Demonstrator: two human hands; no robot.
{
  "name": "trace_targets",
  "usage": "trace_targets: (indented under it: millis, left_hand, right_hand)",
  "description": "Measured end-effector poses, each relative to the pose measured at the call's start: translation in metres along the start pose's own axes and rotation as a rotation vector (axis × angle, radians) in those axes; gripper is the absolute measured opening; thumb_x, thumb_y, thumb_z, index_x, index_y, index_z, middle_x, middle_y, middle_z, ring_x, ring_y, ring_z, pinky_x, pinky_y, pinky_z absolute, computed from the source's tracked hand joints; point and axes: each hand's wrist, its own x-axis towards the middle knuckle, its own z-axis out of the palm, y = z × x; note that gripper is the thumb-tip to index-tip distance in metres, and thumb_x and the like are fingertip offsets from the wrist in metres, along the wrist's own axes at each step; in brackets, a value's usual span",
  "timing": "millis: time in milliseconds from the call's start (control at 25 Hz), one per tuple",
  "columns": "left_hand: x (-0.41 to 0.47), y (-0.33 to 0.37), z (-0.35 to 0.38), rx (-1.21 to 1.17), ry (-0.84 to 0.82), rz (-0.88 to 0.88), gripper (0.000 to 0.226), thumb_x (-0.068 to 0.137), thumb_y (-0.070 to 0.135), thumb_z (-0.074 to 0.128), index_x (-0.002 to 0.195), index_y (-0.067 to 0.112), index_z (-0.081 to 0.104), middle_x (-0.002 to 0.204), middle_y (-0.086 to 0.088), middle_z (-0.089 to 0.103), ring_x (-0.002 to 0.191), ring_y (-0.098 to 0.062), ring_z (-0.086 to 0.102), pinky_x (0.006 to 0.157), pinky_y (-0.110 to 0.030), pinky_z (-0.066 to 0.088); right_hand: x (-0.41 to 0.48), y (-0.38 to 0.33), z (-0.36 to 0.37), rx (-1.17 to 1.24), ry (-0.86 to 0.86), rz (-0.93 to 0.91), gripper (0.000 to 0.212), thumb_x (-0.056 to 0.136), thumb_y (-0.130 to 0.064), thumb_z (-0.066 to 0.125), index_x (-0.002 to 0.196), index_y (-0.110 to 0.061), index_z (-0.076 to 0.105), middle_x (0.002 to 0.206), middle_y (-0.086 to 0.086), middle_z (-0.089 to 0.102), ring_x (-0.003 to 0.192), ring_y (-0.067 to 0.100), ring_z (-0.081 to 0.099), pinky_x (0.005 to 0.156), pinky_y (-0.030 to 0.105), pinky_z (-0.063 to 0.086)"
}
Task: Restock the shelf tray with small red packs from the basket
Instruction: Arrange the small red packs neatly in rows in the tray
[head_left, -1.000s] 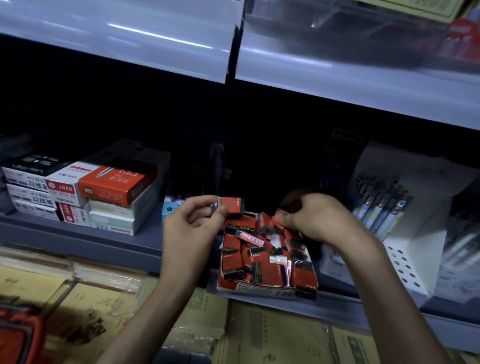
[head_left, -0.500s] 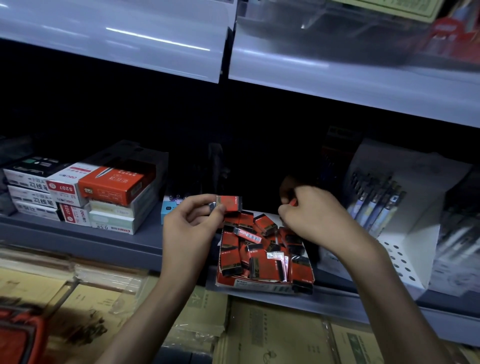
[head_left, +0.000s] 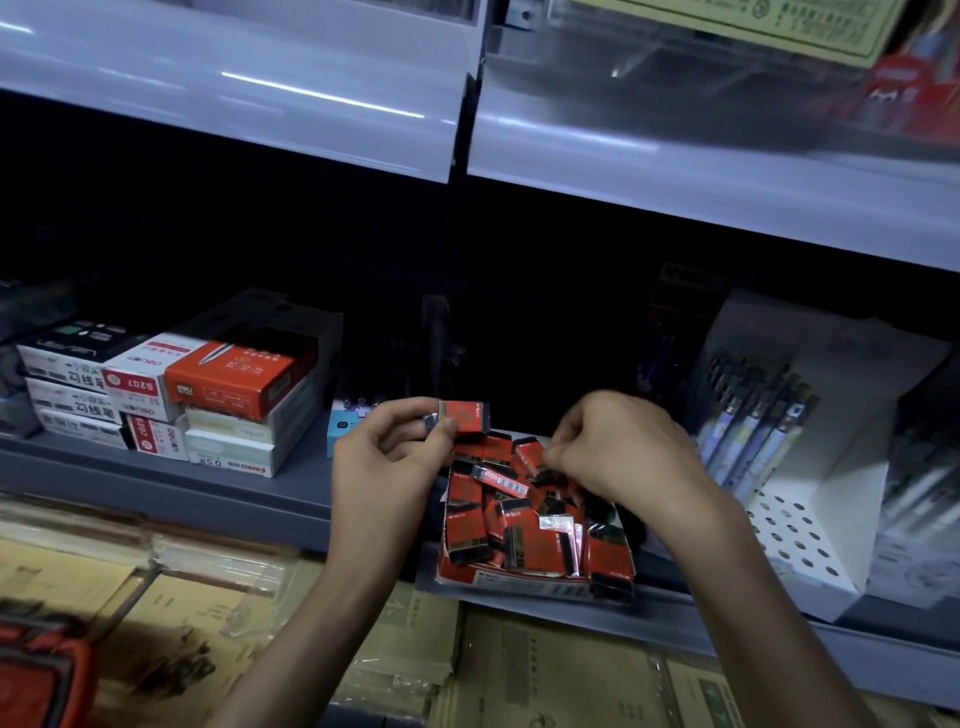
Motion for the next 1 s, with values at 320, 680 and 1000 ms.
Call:
trace_targets:
  millis: [320,680,1000]
  left_hand:
    - [0.001,-0.001,0.0,0.004,0.002,0.004,0.015,0.091,0.013,0.076,0.106,0.014,0.074,0.091,-0.013,0.078,0.087,-0.031,0.075,0.076,-0.04,0.062]
    - [0.002,-0.005,0.0,0.028,0.008,0.014,0.017,0.09,0.016,0.077,0.106,0.017,0.074,0.092,-0.012,0.077,0.088,-0.029,0.076,0.077,-0.043,0.063]
    - [0.002,-0.006,0.001,0.04,0.009,0.028,0.016,0.091,0.015,0.077,0.106,0.016,0.074,0.095,-0.015,0.076,0.088,-0.03,0.075,0.075,-0.039,0.063]
  right_hand:
    - [0.017,-0.007,0.001,0.104,-0.13,0.149,0.035,0.076,-0.052,0.08,0.078,-0.018,0.076,0.071,-0.001,0.077,0.076,0.021,0.075,0.081,0.038,0.061]
    - [0.013,-0.016,0.001,0.108,-0.216,0.176,0.04,0.083,-0.052,0.076,0.066,-0.017,0.071,0.042,-0.008,0.061,0.055,0.013,0.062,0.07,0.03,0.055]
    - [0.021,-0.023,0.002,0.176,-0.303,0.279,0.029,0.081,-0.043,0.08,0.071,-0.017,0.071,0.049,-0.006,0.064,0.06,0.017,0.062,0.086,0.037,0.059]
